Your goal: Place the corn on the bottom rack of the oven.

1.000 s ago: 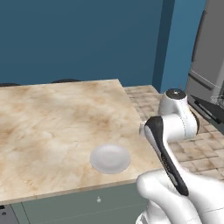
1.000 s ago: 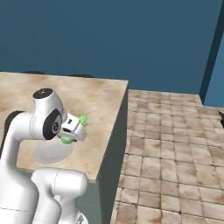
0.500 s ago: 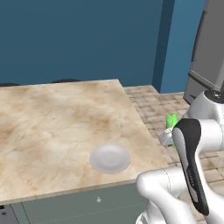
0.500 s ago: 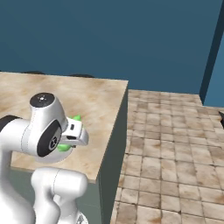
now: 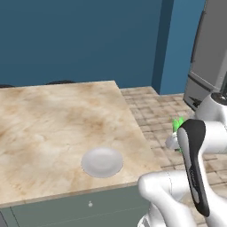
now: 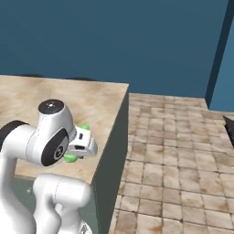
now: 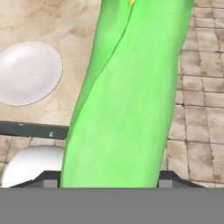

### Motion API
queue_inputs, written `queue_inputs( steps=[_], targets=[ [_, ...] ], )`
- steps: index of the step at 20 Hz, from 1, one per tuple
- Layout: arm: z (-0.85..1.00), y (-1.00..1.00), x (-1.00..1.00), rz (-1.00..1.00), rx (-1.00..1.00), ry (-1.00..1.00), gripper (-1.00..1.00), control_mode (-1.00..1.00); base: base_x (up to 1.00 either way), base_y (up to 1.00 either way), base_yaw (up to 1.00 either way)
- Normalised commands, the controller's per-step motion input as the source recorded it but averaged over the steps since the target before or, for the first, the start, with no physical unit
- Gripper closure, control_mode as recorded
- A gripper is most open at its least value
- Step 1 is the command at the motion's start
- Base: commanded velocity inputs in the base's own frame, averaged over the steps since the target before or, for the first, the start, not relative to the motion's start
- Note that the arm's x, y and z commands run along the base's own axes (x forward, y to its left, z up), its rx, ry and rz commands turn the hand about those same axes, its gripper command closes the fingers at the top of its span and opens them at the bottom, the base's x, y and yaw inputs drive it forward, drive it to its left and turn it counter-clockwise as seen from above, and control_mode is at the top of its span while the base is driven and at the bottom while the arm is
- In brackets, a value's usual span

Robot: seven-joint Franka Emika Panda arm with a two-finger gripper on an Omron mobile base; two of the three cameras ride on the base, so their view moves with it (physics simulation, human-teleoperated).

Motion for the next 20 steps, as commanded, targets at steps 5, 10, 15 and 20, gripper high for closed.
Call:
queue_inputs(
  steps=[5,10,15,20],
  targets=[
    [0.00,0.00,0.00,0.00,0.00,0.00,1.00,1.00,0.00,-1.00,0.00],
    [0.00,0.00,0.00,0.00,0.00,0.00,1.00,1.00,0.03,-1.00,0.00],
    [0.00,0.00,0.00,0.00,0.00,0.00,1.00,1.00,0.76,-0.70,0.06],
    [0.00,0.00,0.00,0.00,0.00,0.00,1.00,1.00,1.00,-0.26,0.02]
  ],
)
